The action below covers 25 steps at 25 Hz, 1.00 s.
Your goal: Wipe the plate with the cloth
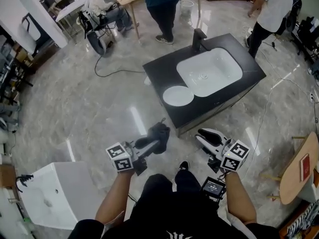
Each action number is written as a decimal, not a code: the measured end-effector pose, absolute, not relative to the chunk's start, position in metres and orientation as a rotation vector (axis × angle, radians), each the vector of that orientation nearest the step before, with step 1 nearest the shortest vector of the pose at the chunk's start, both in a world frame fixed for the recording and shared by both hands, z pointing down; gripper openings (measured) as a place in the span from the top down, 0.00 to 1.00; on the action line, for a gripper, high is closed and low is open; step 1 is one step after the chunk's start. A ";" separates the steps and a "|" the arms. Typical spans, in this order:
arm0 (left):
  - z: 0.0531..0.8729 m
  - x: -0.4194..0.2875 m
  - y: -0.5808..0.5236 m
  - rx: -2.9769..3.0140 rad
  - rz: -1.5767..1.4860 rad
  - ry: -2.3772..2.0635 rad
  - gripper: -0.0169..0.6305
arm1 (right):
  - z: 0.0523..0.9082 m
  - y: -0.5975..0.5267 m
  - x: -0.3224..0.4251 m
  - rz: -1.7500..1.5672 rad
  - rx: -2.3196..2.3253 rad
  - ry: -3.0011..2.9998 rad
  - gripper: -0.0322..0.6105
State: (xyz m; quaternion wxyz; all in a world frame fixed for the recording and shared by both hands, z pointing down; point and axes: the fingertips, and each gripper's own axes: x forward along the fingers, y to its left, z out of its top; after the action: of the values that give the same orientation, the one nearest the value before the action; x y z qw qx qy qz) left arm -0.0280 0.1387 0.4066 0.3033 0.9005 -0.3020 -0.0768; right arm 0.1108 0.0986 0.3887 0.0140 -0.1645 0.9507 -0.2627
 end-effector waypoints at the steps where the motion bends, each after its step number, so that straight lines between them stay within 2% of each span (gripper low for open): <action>1: 0.408 -0.031 0.130 2.379 -0.203 -0.807 0.89 | 0.391 0.088 0.108 -0.831 -0.509 2.962 0.82; 18: 0.484 -0.066 -0.049 2.247 -0.179 -0.618 0.89 | 0.489 -0.090 0.066 -1.213 -0.773 2.911 0.78; 25: 0.525 -0.055 -0.089 2.196 -0.149 -0.557 0.89 | 0.553 -0.136 0.073 -1.452 -0.901 2.858 0.75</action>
State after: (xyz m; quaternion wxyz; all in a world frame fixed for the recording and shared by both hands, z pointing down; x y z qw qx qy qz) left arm -0.0552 -0.0892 0.5246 0.4220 0.8768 -0.2225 -0.0596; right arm 0.0726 -0.1360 0.5528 -0.0938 -0.2695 0.8545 -0.4340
